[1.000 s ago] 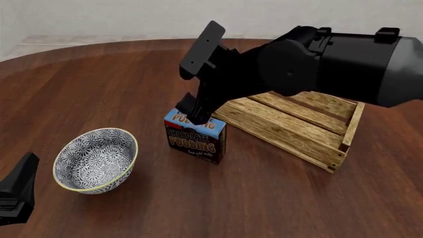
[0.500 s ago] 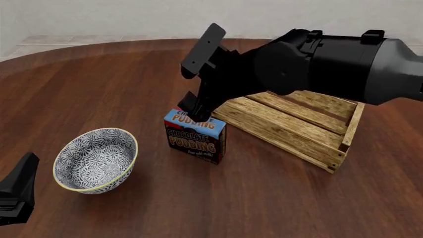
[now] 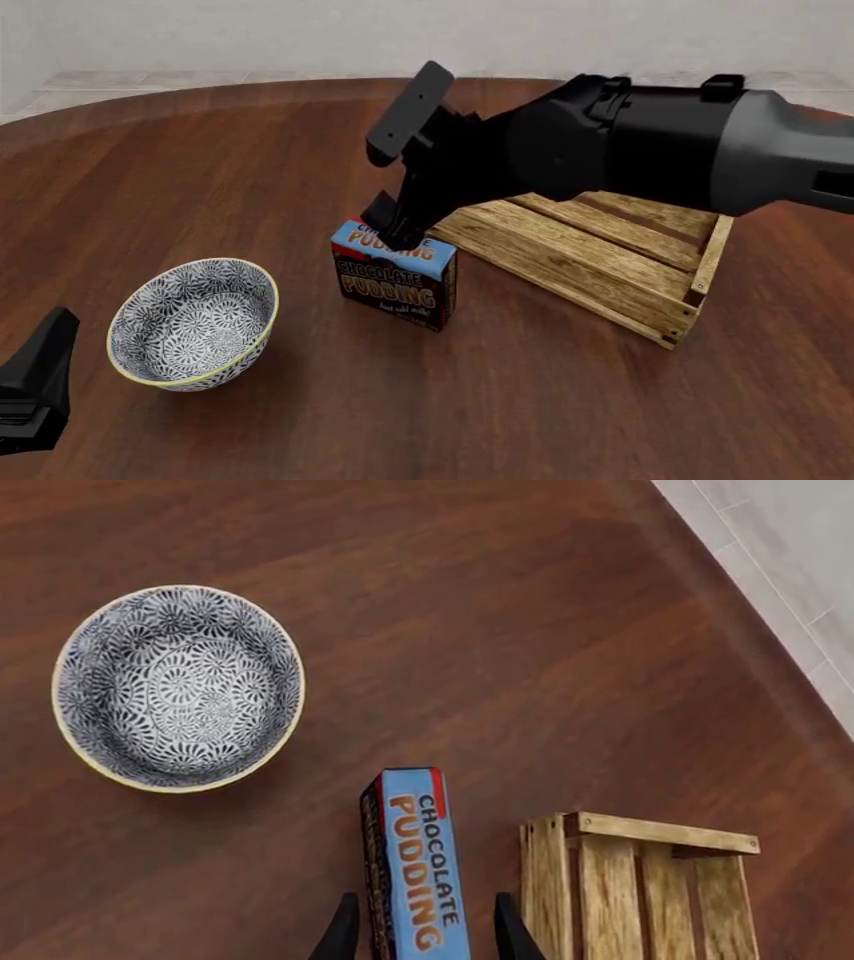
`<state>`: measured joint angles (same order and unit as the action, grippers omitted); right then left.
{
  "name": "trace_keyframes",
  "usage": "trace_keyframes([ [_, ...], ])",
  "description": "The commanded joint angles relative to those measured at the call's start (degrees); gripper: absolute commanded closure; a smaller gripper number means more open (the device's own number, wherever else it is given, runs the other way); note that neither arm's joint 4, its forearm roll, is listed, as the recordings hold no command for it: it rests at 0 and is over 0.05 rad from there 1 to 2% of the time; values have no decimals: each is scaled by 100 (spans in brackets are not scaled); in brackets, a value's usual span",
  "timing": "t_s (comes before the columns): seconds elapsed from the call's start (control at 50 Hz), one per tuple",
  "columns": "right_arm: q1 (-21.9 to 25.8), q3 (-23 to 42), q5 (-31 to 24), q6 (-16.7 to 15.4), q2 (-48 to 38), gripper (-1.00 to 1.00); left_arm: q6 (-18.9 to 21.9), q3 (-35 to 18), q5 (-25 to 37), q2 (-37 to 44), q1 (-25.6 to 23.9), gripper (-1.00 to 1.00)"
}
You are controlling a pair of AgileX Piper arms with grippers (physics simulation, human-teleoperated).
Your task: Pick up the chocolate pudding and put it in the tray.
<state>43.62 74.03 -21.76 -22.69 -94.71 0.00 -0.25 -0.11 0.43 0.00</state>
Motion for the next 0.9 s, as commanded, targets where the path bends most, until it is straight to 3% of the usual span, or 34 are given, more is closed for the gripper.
trace_keyframes([
  [0.02,-8,-20,69,44,-77,-100,0,0,0,0,0,-100],
  [0.9,-85,-89,213,174,-237,-100,0,0,0,0,0,-100],
])
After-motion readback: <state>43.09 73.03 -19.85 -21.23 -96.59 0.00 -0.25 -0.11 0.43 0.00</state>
